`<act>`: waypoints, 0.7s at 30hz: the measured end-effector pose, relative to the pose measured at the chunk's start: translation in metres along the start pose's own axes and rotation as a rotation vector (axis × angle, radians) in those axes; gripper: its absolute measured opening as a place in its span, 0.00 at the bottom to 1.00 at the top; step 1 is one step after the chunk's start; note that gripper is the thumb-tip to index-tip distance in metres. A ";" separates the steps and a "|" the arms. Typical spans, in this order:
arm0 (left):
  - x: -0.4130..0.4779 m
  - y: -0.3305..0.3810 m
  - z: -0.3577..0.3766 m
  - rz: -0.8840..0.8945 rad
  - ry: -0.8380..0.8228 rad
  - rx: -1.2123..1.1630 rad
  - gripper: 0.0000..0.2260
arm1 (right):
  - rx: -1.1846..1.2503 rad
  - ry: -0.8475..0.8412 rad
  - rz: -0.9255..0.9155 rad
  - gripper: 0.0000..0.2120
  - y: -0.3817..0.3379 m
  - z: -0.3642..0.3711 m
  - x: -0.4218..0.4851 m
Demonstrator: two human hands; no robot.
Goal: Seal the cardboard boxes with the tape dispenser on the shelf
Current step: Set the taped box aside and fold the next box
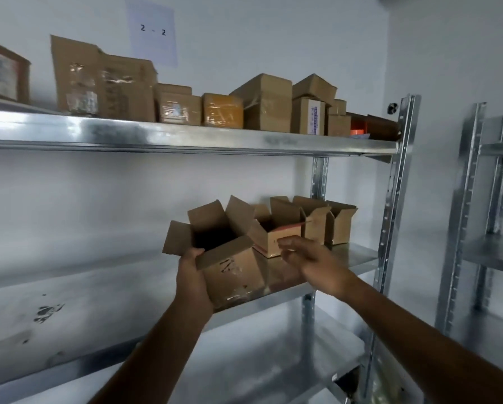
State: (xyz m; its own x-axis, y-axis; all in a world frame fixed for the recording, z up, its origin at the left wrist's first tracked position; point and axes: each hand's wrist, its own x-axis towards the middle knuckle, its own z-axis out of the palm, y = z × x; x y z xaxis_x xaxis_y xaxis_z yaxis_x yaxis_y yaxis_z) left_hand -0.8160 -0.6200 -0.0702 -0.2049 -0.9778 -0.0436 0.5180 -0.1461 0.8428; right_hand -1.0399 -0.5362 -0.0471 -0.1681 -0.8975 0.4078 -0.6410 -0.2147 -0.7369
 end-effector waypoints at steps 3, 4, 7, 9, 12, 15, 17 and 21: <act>0.026 -0.004 0.020 0.053 0.031 0.043 0.12 | -0.113 -0.005 -0.024 0.11 0.024 -0.022 0.029; 0.035 -0.004 0.025 0.065 0.036 0.062 0.12 | -0.143 -0.011 -0.035 0.13 0.031 -0.027 0.041; 0.068 -0.006 0.034 0.069 0.072 0.110 0.13 | -0.225 -0.057 -0.065 0.18 0.047 -0.031 0.078; 0.094 -0.009 0.038 0.065 0.098 0.141 0.13 | -0.258 -0.083 -0.074 0.20 0.054 -0.030 0.105; 0.136 -0.016 0.043 0.042 0.120 0.145 0.13 | -0.373 -0.128 -0.089 0.22 0.069 -0.023 0.152; 0.180 -0.025 0.047 0.033 0.131 0.104 0.15 | -0.491 -0.167 -0.088 0.22 0.089 -0.015 0.198; 0.207 -0.031 0.051 0.019 0.136 0.104 0.17 | -0.561 -0.199 -0.079 0.22 0.101 -0.012 0.224; 0.252 -0.040 0.059 -0.041 0.173 0.127 0.18 | -0.656 -0.294 -0.066 0.22 0.123 -0.004 0.264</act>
State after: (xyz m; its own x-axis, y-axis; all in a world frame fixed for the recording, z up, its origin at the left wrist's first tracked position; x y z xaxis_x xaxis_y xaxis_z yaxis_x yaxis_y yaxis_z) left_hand -0.9371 -0.8515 -0.0835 -0.0727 -0.9841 -0.1618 0.4008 -0.1774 0.8988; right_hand -1.1659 -0.7978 -0.0279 0.0359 -0.9770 0.2100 -0.9761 -0.0793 -0.2024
